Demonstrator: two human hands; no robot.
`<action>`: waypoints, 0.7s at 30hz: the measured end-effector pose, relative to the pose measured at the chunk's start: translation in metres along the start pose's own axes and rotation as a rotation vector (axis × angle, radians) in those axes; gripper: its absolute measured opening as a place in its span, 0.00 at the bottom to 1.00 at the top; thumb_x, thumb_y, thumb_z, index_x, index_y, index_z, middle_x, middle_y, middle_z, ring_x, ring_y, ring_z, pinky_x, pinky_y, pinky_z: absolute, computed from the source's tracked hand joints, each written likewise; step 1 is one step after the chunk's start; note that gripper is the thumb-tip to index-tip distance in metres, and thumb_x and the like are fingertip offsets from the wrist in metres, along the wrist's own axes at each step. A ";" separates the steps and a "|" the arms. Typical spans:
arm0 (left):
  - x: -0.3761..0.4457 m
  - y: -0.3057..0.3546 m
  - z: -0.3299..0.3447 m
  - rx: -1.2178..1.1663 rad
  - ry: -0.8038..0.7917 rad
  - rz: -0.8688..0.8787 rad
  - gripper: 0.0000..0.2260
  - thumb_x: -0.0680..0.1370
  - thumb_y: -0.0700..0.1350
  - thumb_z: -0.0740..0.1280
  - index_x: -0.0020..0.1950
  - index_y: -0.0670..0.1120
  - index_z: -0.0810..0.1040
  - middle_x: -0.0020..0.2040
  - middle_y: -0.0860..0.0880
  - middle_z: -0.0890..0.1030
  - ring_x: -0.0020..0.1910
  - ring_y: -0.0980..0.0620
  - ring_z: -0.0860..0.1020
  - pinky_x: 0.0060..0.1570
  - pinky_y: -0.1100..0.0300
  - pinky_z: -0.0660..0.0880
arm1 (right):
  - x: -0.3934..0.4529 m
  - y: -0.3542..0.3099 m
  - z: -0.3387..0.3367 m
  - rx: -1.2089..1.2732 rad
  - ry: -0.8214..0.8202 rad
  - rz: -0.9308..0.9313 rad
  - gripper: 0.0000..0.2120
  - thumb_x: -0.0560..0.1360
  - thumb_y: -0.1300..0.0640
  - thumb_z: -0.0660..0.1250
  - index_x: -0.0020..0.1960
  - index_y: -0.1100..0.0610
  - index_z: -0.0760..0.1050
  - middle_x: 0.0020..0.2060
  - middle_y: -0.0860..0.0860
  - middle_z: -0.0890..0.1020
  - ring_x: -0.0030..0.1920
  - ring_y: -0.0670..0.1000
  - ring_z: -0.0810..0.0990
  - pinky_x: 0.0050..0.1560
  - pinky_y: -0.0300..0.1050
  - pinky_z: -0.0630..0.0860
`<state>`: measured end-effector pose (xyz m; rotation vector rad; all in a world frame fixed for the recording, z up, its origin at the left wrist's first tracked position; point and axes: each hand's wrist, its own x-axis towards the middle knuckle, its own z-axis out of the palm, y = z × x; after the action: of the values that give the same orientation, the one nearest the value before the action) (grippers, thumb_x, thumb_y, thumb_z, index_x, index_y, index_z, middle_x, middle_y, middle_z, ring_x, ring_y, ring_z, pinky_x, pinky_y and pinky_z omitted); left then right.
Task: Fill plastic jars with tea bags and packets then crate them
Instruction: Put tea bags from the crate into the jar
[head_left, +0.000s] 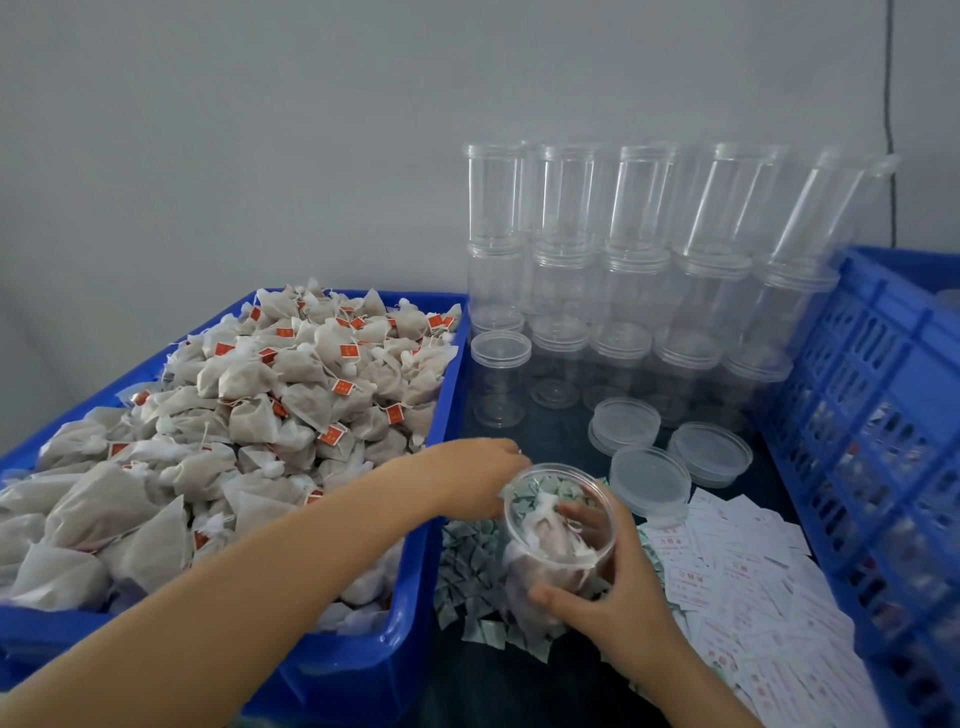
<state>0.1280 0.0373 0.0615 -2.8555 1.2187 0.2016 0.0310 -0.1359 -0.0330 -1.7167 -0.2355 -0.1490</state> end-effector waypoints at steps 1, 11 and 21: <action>0.007 0.005 0.004 0.026 -0.040 0.016 0.14 0.80 0.47 0.61 0.65 0.46 0.72 0.61 0.48 0.74 0.60 0.51 0.70 0.57 0.61 0.69 | -0.002 0.002 -0.001 -0.009 0.003 -0.003 0.49 0.53 0.44 0.81 0.70 0.36 0.63 0.58 0.30 0.77 0.61 0.33 0.75 0.52 0.27 0.74; 0.033 0.009 0.032 -0.019 -0.269 -0.073 0.11 0.78 0.48 0.64 0.56 0.44 0.77 0.55 0.44 0.79 0.48 0.46 0.76 0.47 0.54 0.73 | -0.014 0.016 -0.007 -0.066 0.066 -0.027 0.49 0.52 0.42 0.81 0.70 0.38 0.65 0.60 0.32 0.77 0.62 0.35 0.75 0.53 0.26 0.73; 0.040 0.017 0.042 0.133 -0.241 -0.069 0.09 0.78 0.35 0.61 0.55 0.41 0.76 0.53 0.43 0.79 0.48 0.43 0.77 0.40 0.55 0.71 | -0.022 0.018 -0.014 -0.064 0.092 -0.050 0.48 0.52 0.44 0.82 0.69 0.41 0.67 0.61 0.38 0.79 0.63 0.41 0.77 0.58 0.31 0.73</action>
<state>0.1384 0.0001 0.0154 -2.6602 1.0455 0.4310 0.0140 -0.1542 -0.0528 -1.7631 -0.2073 -0.2742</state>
